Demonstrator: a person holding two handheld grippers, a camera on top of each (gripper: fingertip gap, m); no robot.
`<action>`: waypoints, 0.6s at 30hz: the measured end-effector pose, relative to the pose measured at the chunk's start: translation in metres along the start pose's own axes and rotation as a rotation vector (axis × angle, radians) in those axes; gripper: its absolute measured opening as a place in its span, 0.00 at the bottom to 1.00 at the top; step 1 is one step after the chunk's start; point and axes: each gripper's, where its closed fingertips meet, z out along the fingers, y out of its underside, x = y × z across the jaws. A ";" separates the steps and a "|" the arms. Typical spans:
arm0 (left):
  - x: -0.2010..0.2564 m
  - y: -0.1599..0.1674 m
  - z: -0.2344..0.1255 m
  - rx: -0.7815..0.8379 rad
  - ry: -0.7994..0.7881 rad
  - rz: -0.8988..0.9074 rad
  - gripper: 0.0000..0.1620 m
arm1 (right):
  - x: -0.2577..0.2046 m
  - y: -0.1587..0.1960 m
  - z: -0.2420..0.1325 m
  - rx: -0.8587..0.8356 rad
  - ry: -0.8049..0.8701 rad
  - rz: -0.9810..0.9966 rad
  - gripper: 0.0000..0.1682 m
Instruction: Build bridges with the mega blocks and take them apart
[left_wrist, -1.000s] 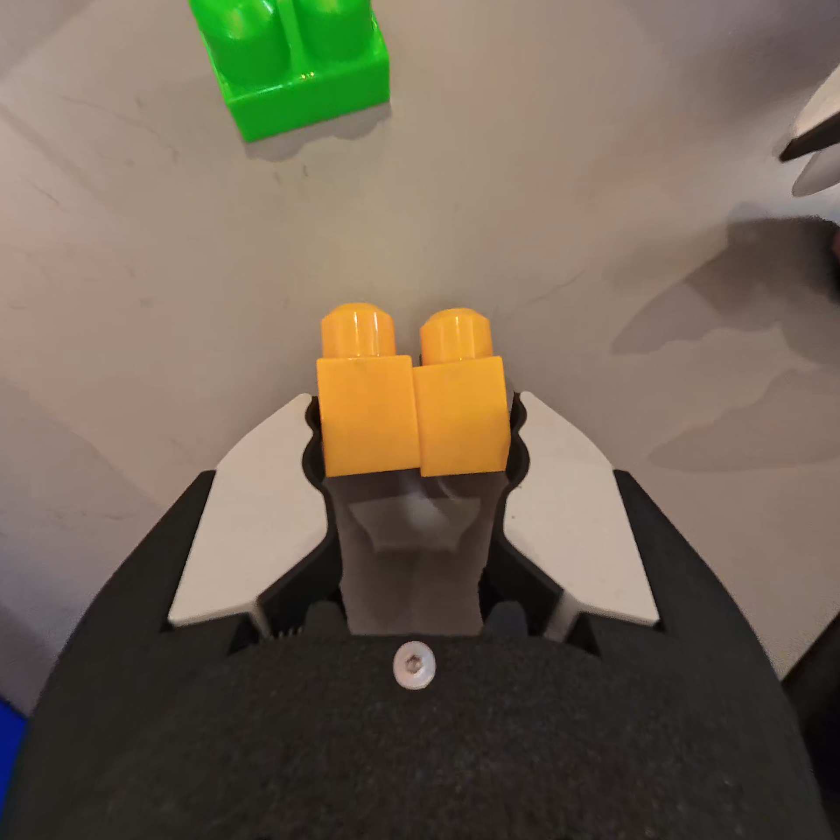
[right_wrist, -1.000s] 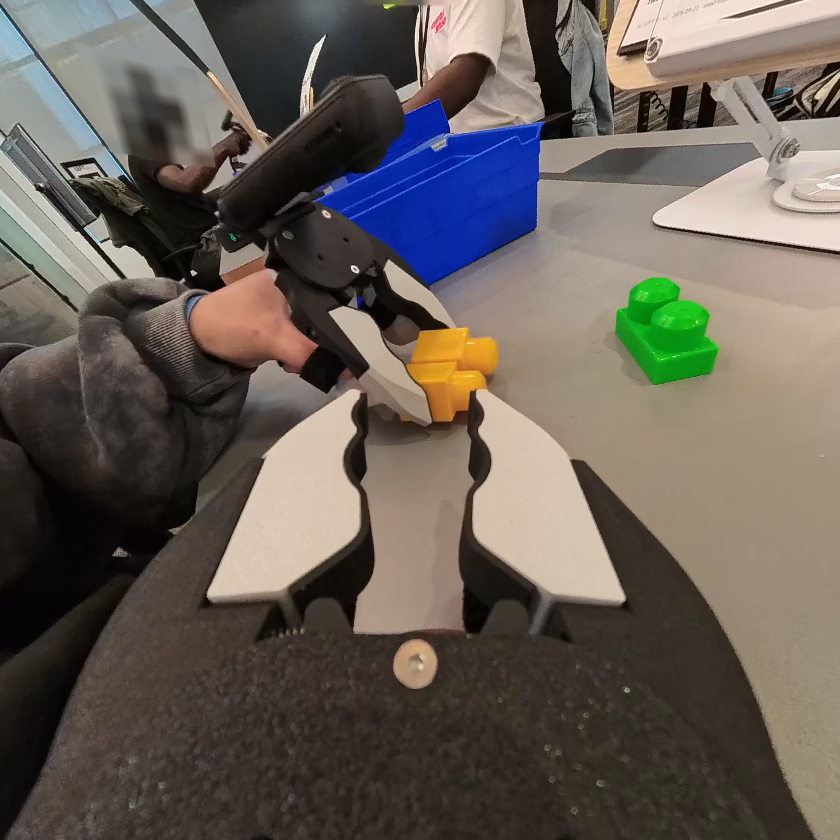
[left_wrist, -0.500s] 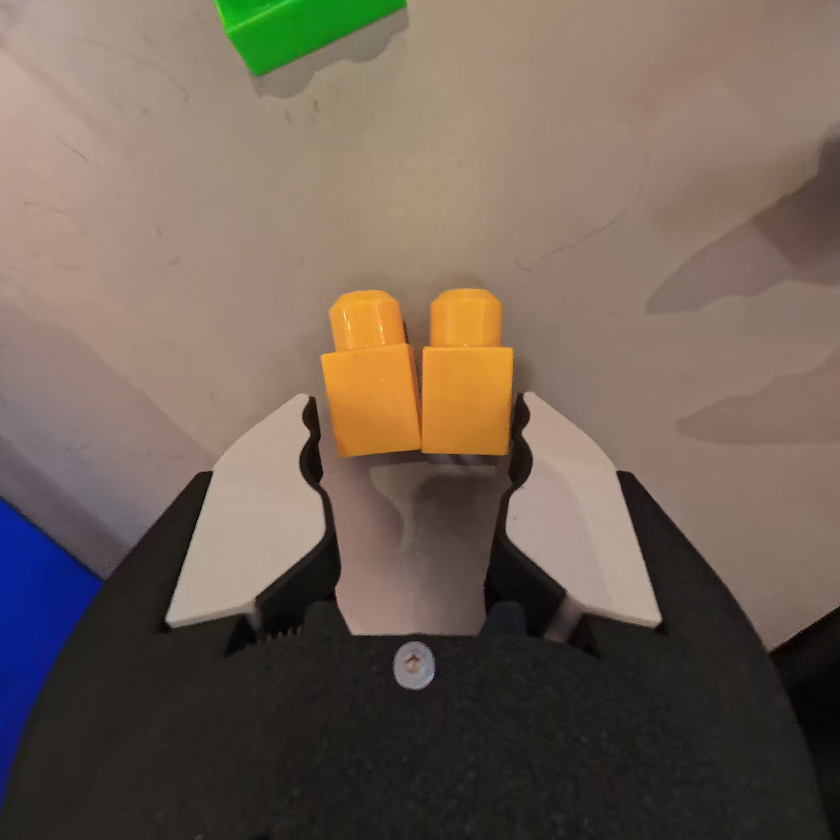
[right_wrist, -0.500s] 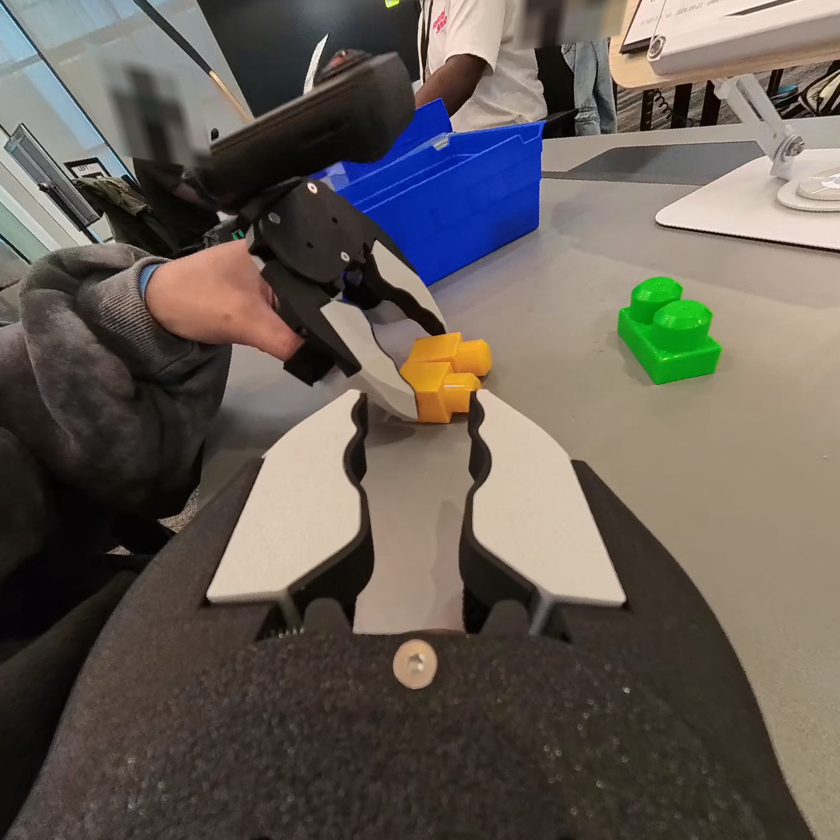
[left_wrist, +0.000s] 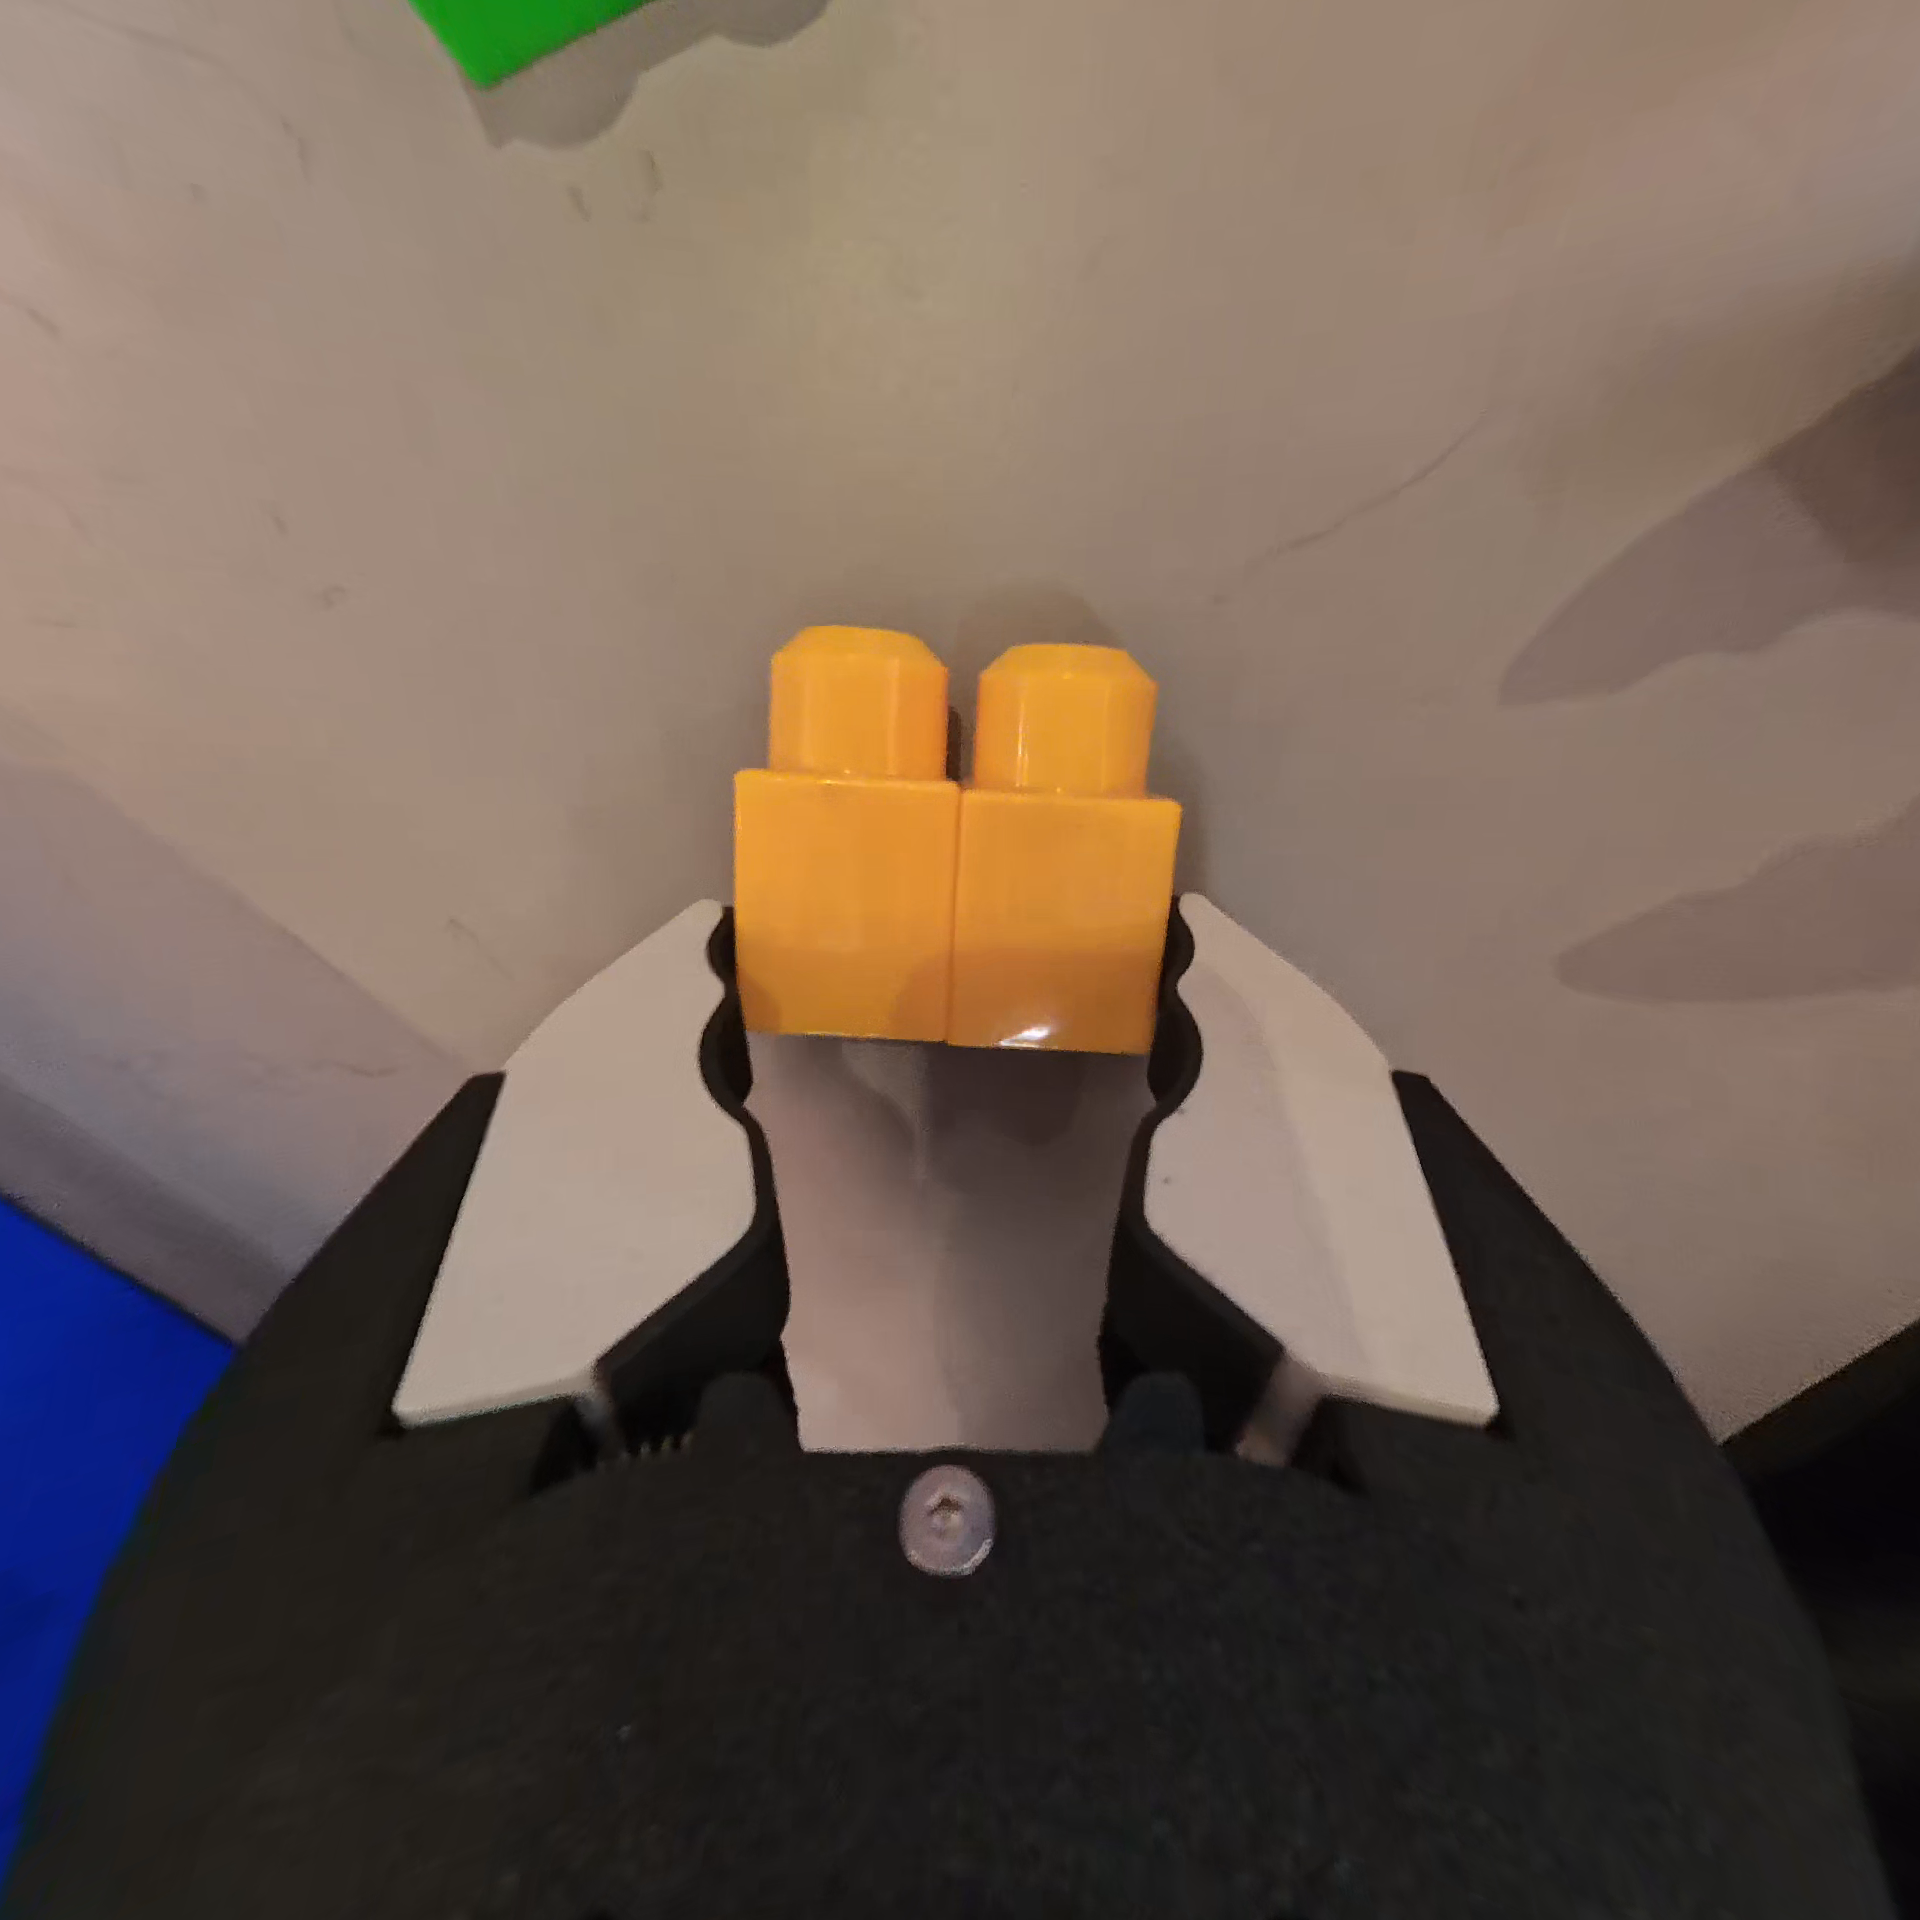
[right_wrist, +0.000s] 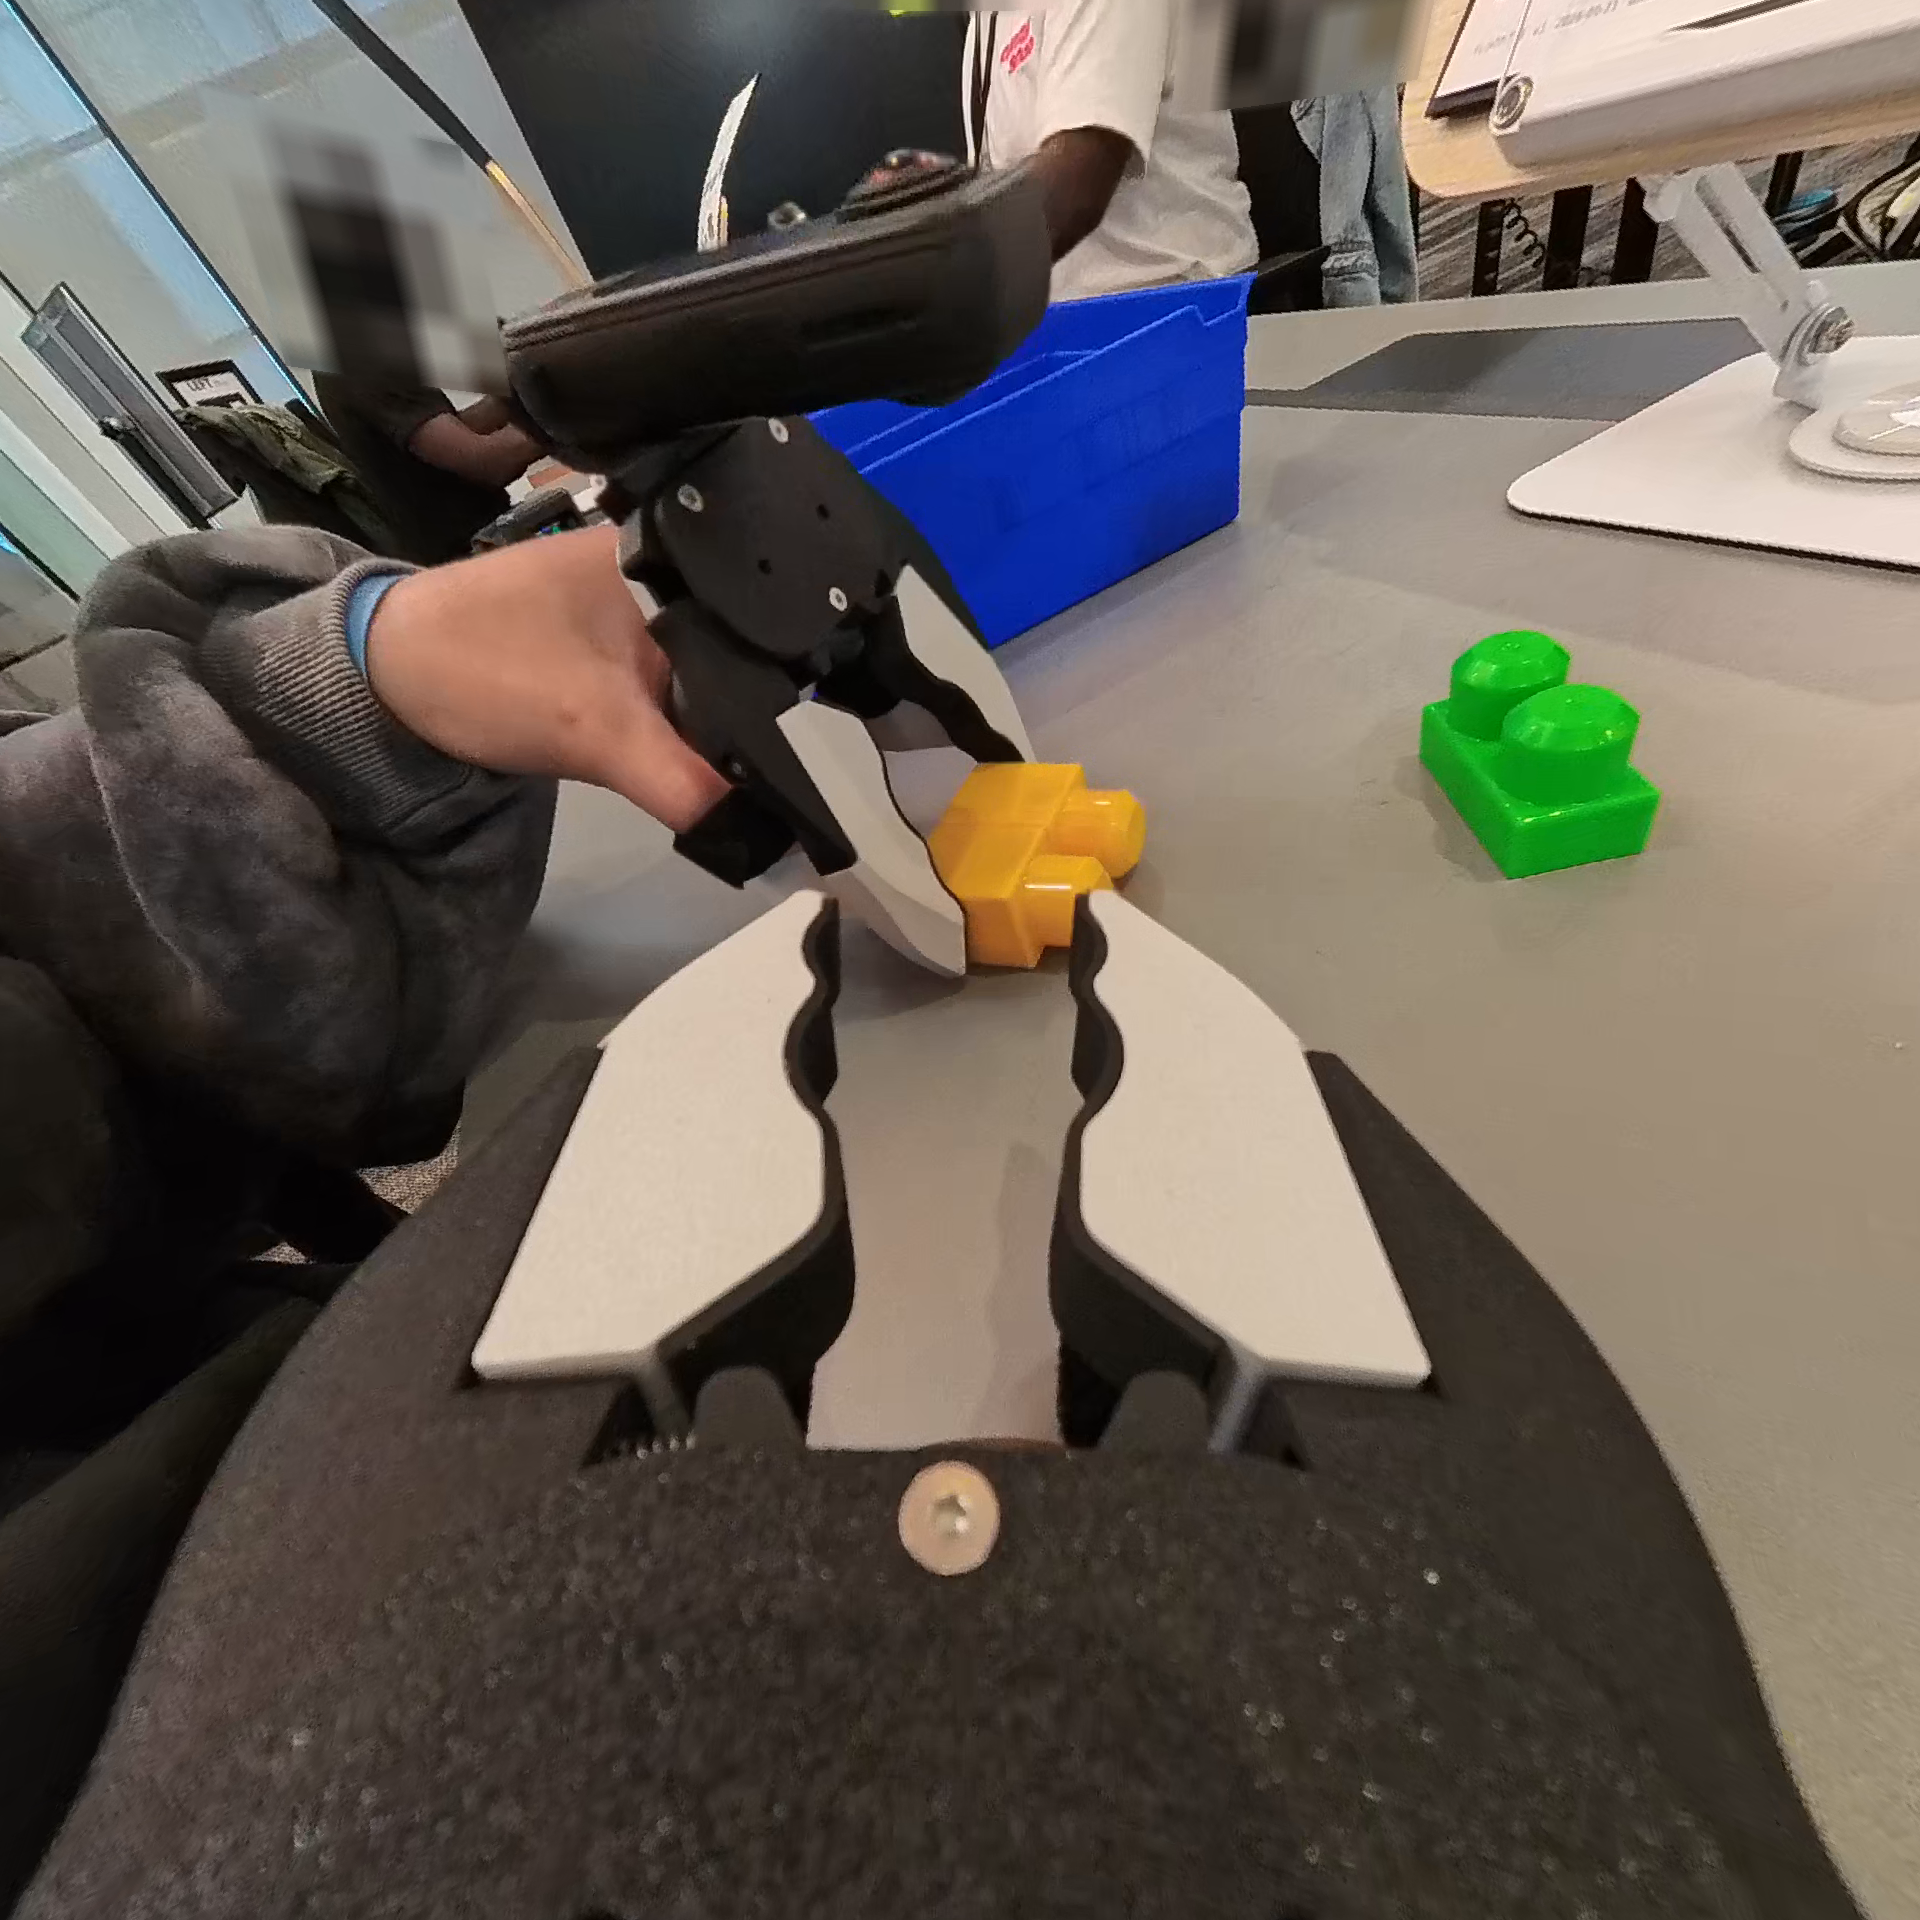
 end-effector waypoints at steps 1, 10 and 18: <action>0.001 0.000 0.000 0.009 0.008 0.002 0.46 | 0.000 0.000 0.000 -0.001 0.001 -0.001 0.25; -0.009 -0.031 -0.040 0.441 -0.075 0.079 0.46 | 0.002 -0.002 -0.001 0.008 0.019 -0.009 0.26; -0.016 -0.023 -0.064 0.788 -0.175 0.141 0.46 | 0.025 -0.020 -0.006 -0.081 0.149 -0.104 0.30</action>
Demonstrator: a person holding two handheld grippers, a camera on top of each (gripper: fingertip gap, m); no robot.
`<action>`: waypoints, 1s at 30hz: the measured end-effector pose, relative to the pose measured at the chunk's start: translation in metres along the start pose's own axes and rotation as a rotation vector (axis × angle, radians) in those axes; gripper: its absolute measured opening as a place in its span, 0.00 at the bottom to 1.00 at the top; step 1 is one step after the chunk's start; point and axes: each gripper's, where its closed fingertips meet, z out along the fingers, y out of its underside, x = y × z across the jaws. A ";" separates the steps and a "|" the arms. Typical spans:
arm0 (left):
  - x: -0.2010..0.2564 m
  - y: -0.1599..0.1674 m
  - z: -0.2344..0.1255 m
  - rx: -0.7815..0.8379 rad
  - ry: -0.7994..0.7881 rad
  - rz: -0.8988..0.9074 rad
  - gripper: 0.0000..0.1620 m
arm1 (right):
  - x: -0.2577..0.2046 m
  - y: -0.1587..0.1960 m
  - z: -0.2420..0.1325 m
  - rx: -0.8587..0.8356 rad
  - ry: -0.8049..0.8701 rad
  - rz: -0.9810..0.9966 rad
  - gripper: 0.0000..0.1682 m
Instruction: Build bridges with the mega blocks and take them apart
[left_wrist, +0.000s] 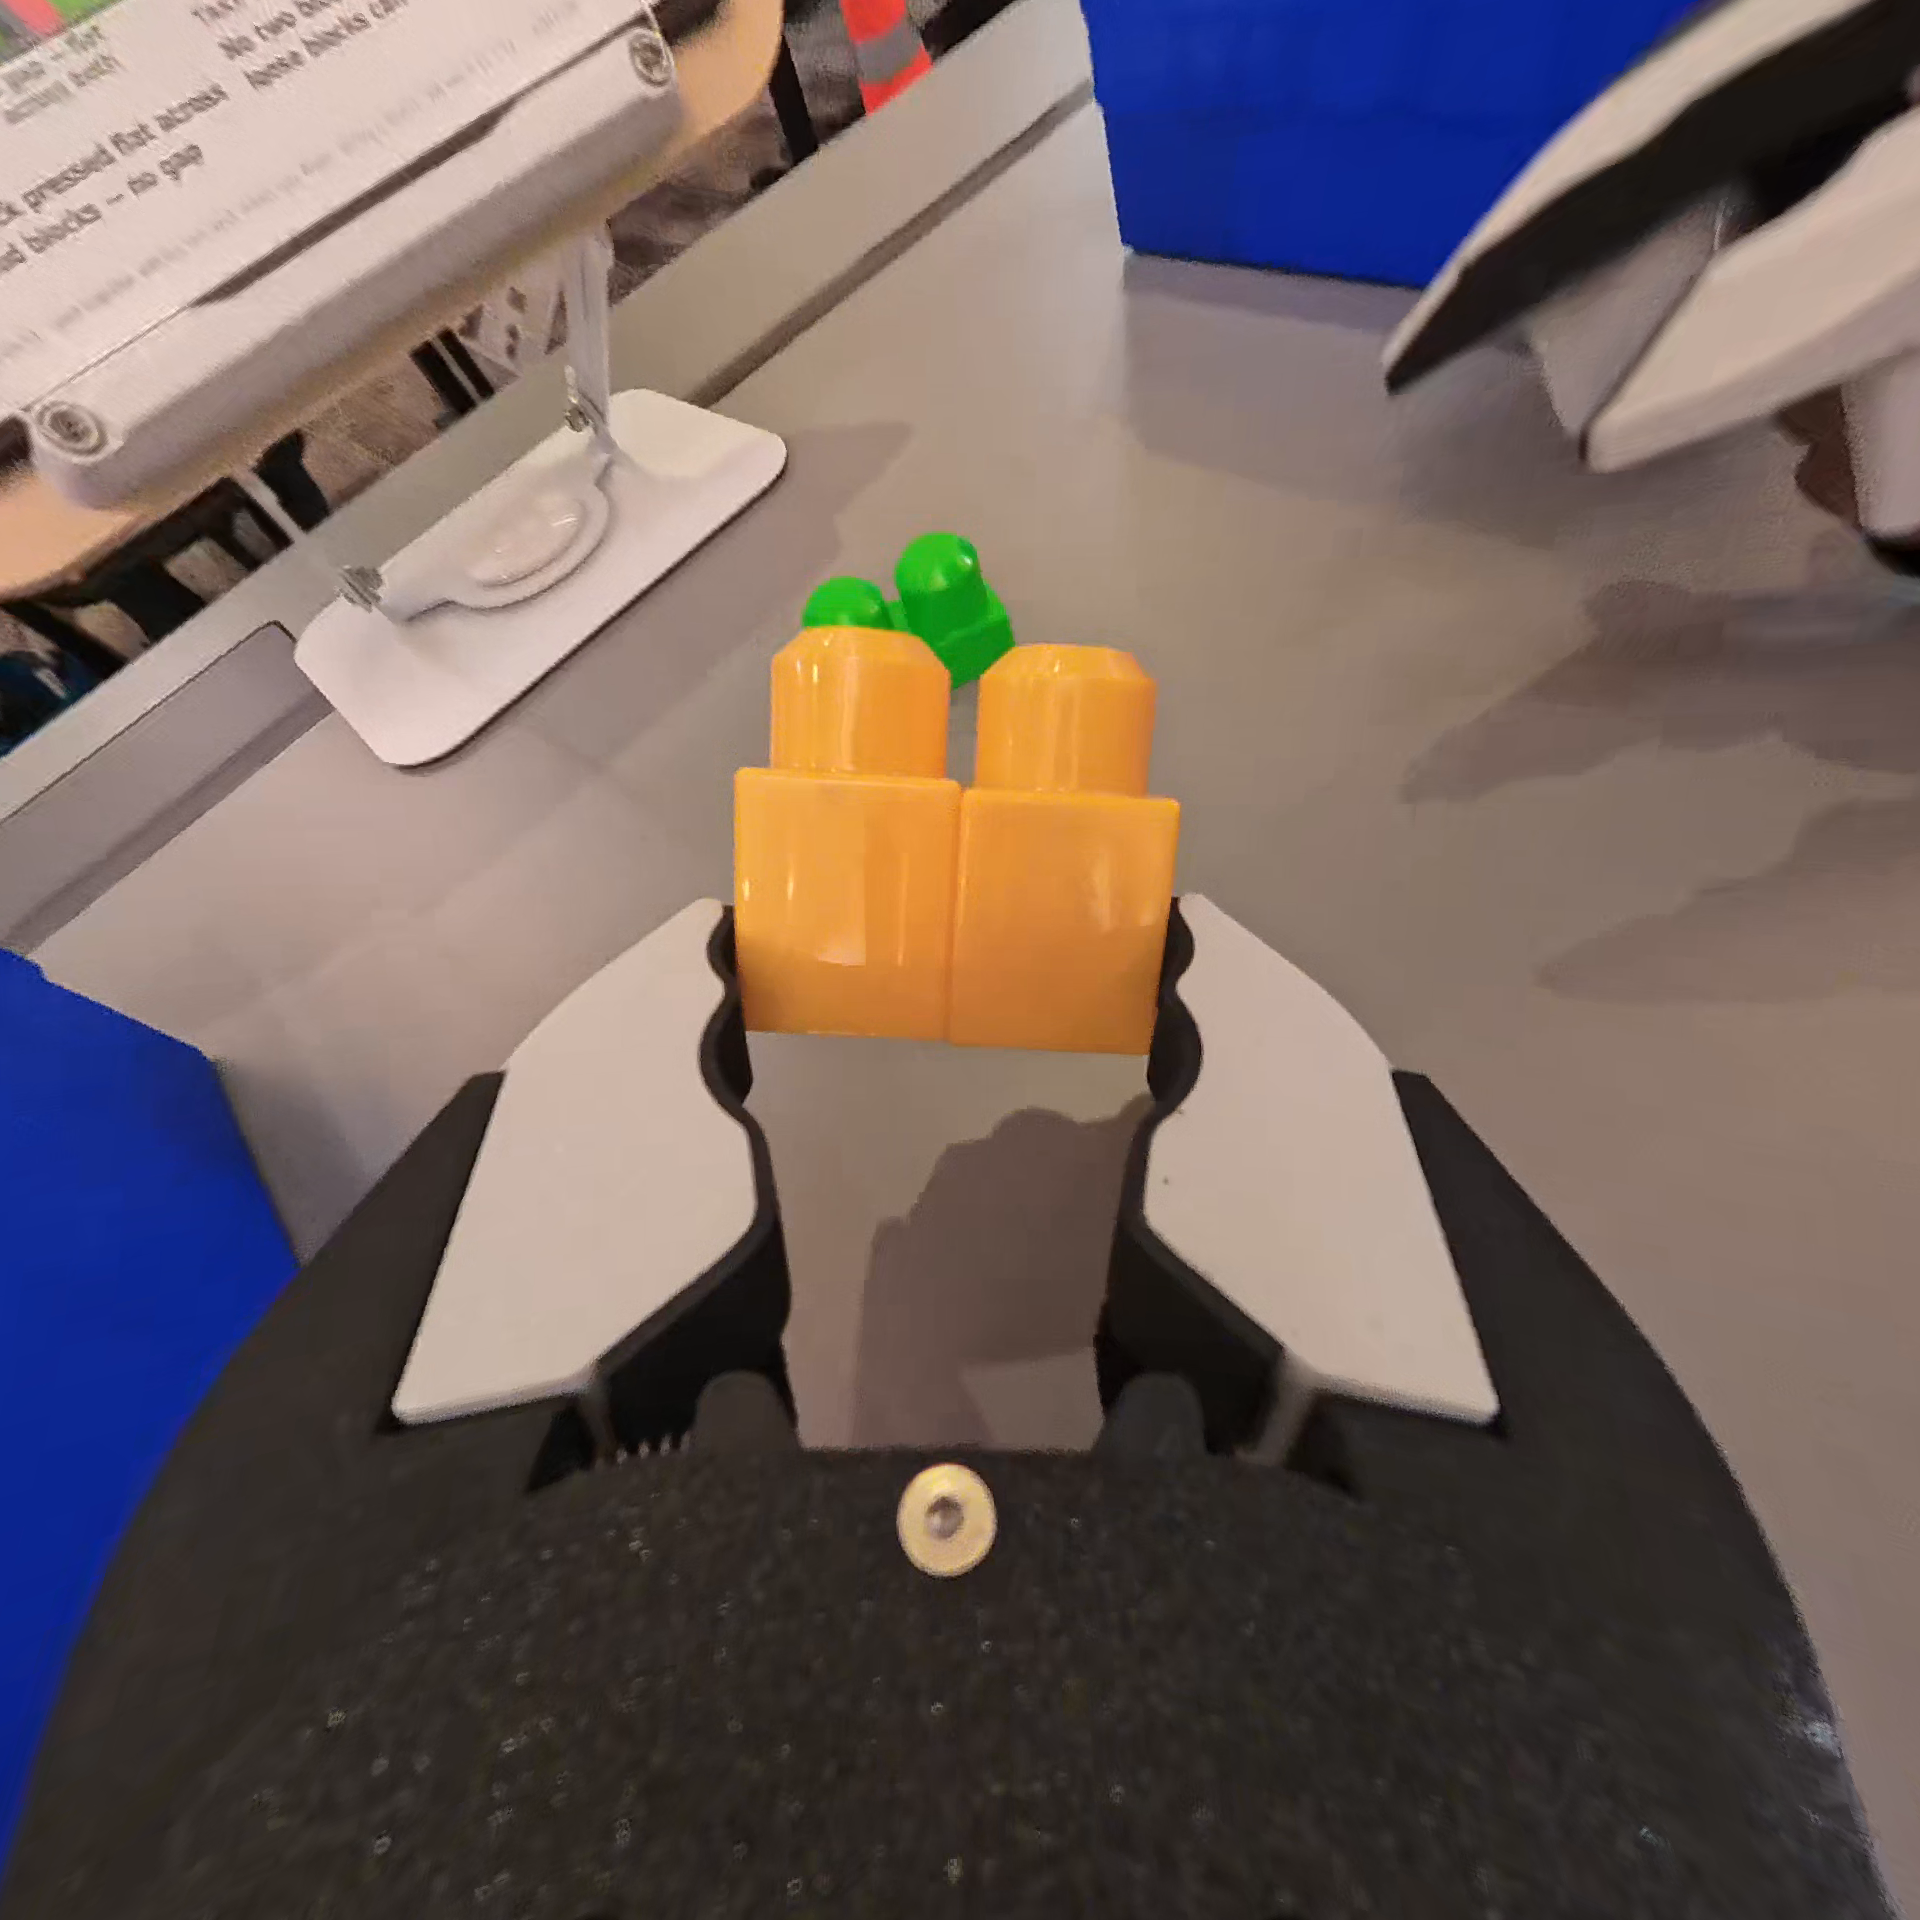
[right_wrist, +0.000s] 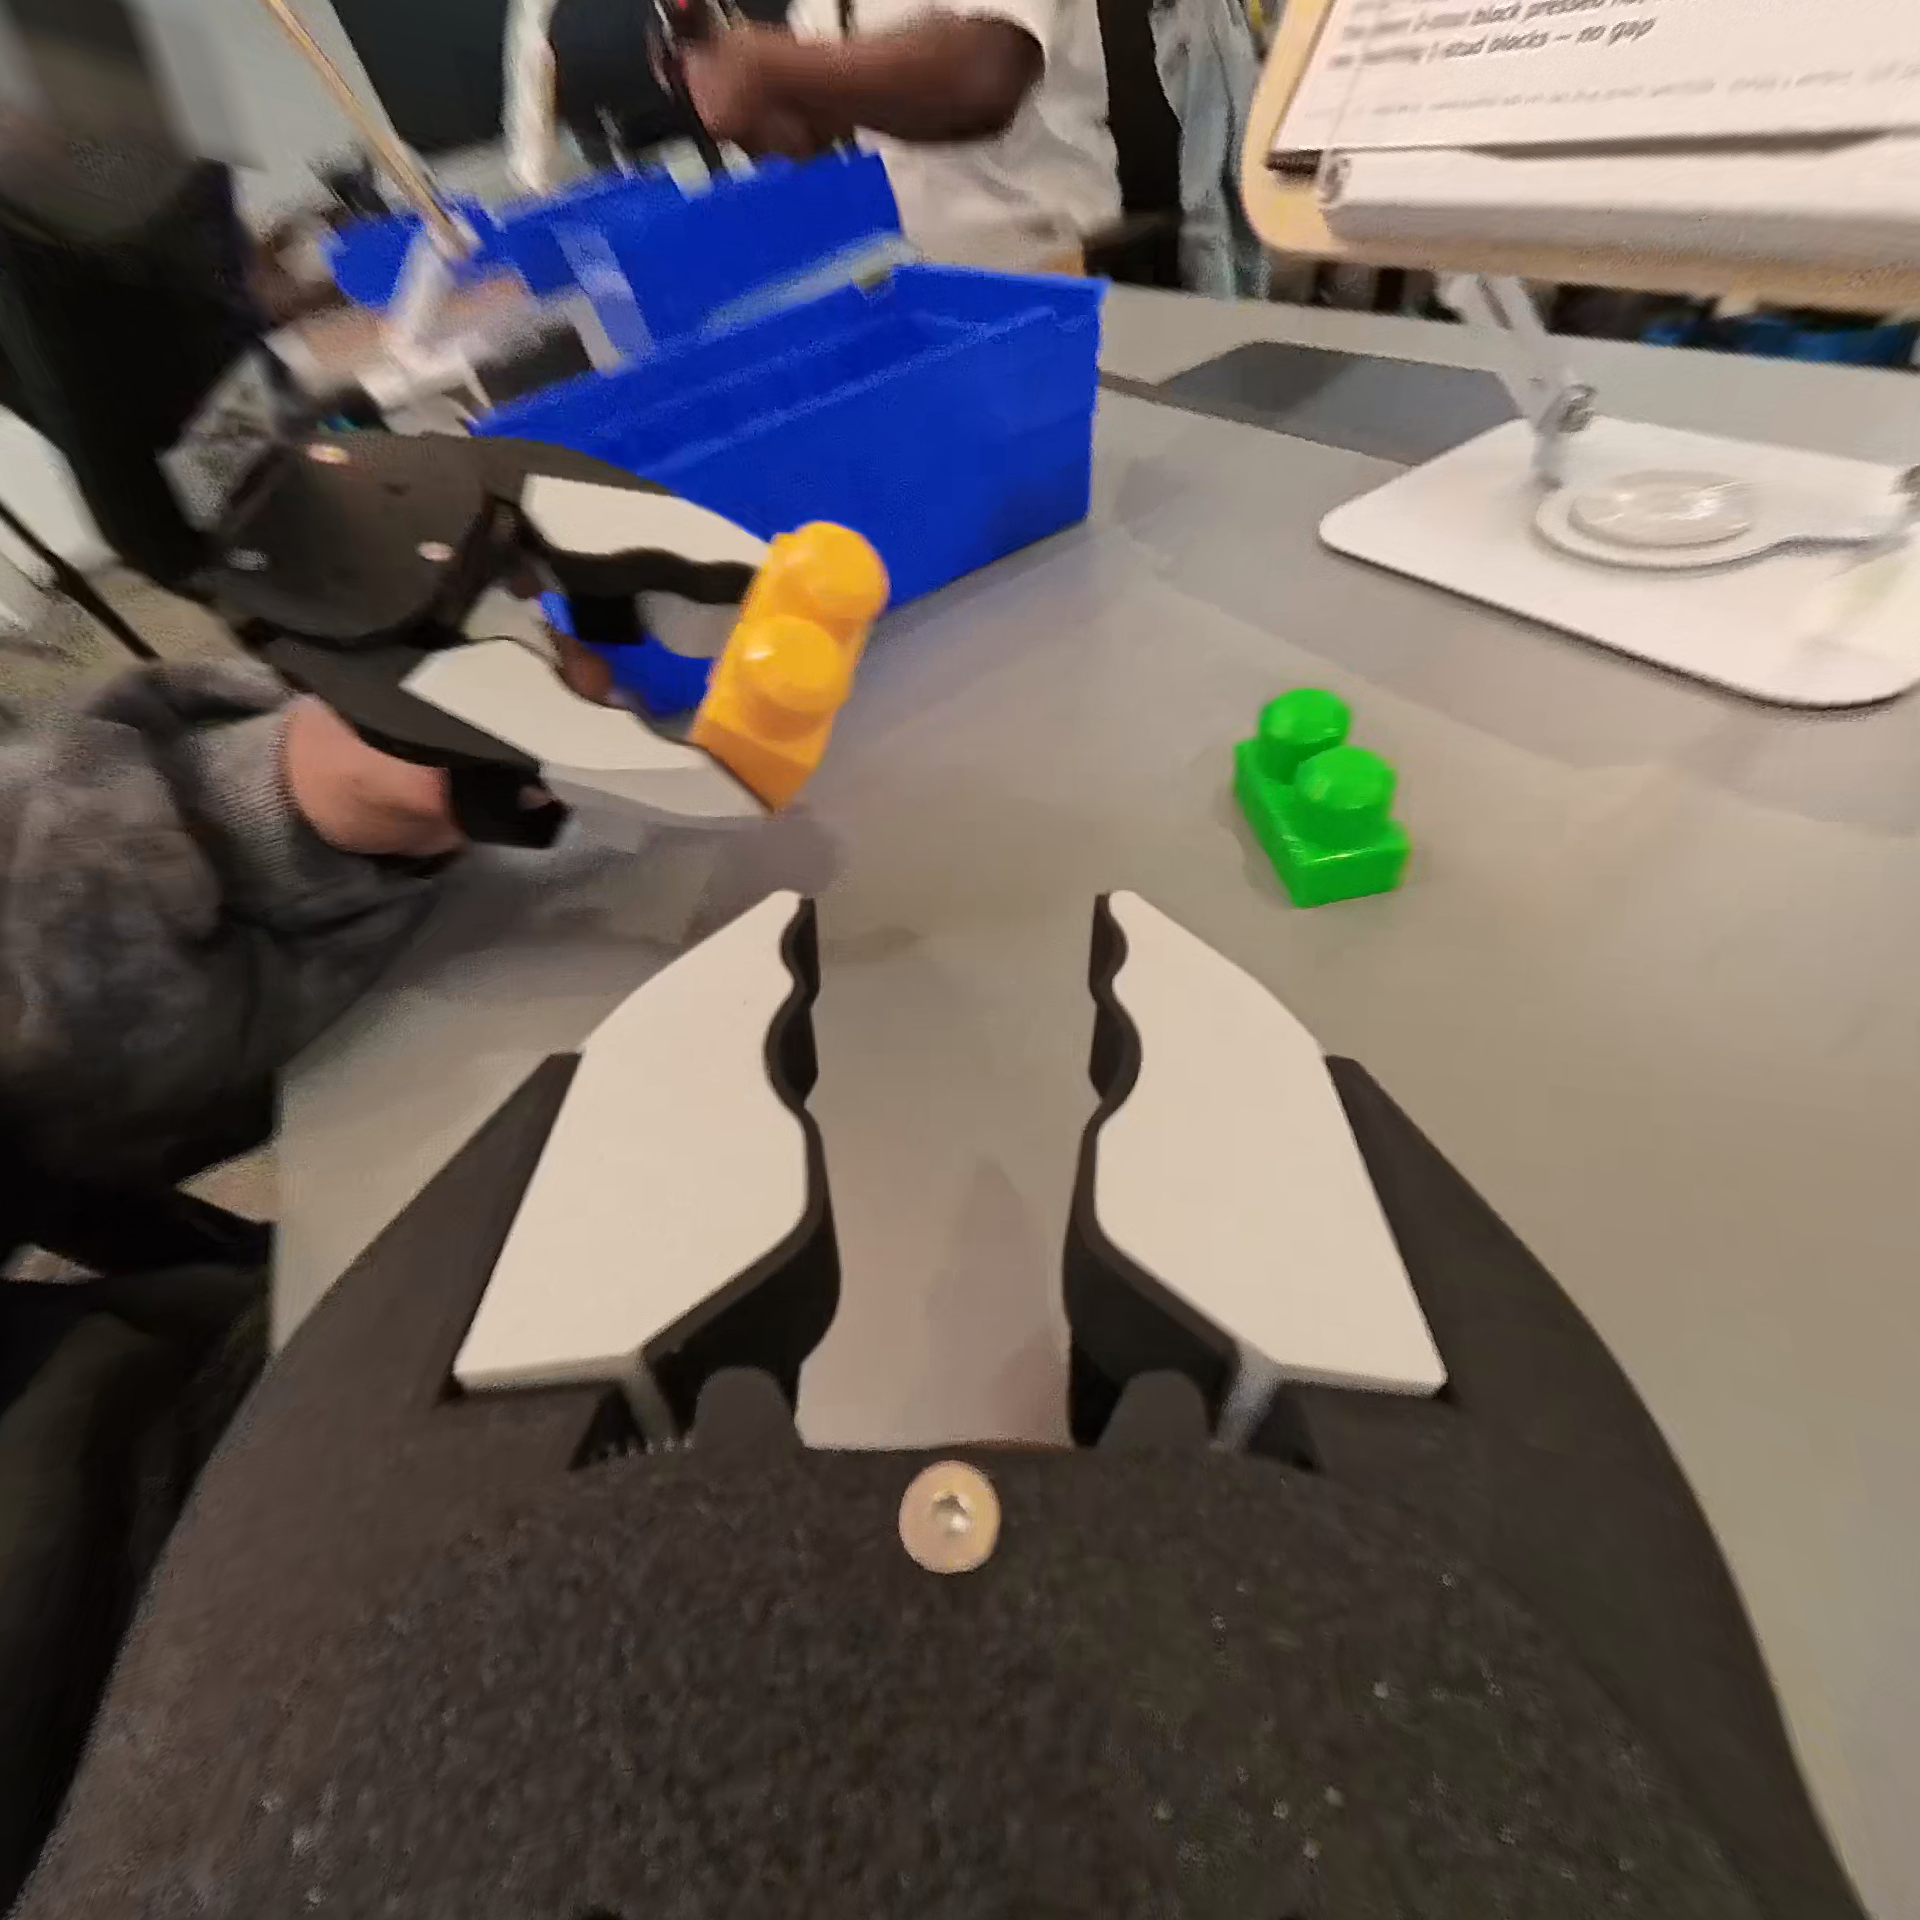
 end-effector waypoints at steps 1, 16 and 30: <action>0.001 0.001 -0.002 0.020 0.002 -0.016 0.46 | 0.008 -0.005 0.000 -0.067 0.046 -0.045 0.31; -0.002 0.008 -0.023 0.075 0.017 -0.062 0.46 | 0.112 0.038 0.118 -0.881 0.139 -0.266 0.24; -0.031 -0.056 0.028 0.314 0.091 -0.228 0.46 | 0.084 -0.131 0.047 -0.589 0.150 0.061 0.21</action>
